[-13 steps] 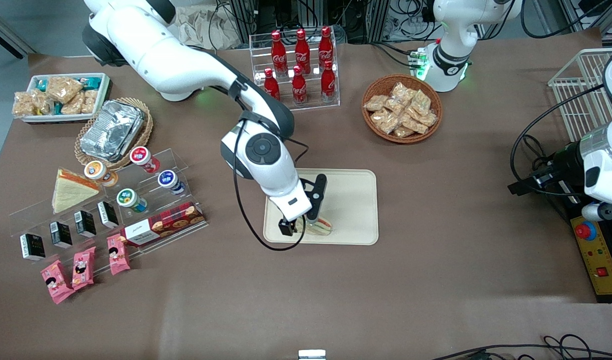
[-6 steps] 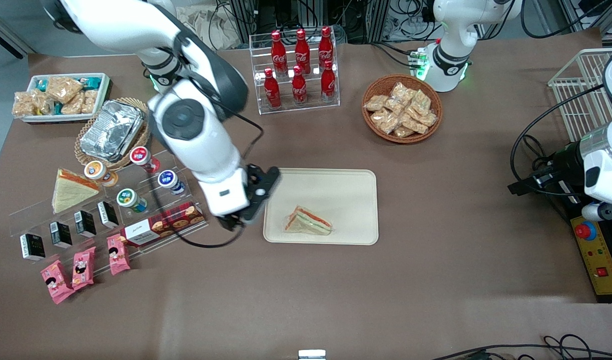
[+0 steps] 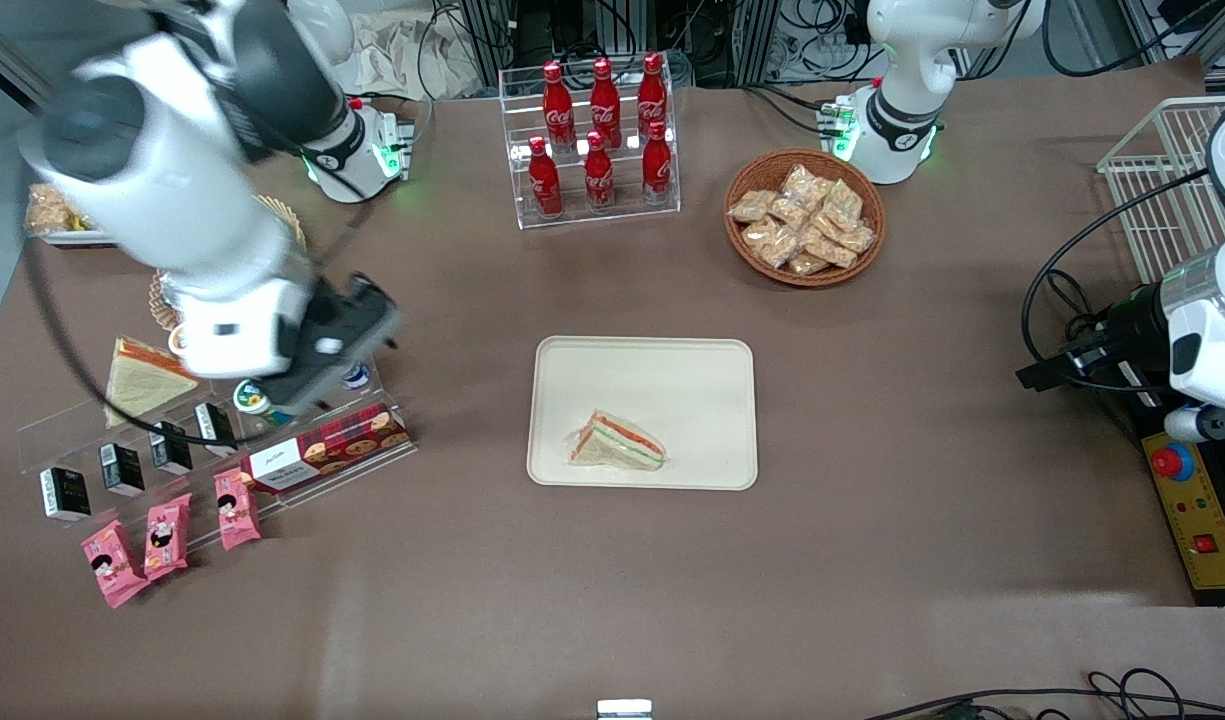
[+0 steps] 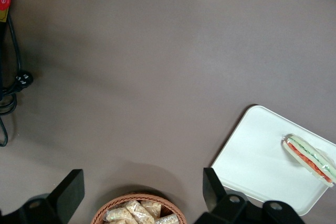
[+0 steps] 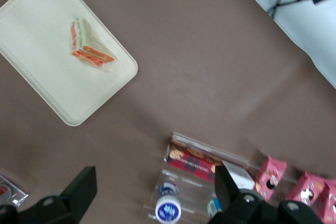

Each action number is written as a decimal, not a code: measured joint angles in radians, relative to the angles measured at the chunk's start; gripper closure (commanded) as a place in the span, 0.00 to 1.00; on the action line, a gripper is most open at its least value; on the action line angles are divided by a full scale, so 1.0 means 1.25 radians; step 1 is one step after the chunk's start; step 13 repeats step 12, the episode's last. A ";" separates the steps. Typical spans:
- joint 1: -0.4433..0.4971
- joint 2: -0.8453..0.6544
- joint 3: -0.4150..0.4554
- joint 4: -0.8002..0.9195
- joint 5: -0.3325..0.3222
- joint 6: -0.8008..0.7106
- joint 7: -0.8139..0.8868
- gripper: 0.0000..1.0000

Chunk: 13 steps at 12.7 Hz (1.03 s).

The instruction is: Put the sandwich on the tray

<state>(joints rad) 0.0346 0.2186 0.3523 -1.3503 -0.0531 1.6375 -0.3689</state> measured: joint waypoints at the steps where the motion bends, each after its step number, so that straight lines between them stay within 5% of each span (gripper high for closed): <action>1: -0.039 -0.025 0.000 -0.001 0.013 -0.019 0.000 0.00; 7: -0.188 -0.098 -0.003 -0.007 0.025 -0.054 0.087 0.00; 13: -0.205 -0.111 -0.077 -0.012 0.026 -0.082 0.190 0.00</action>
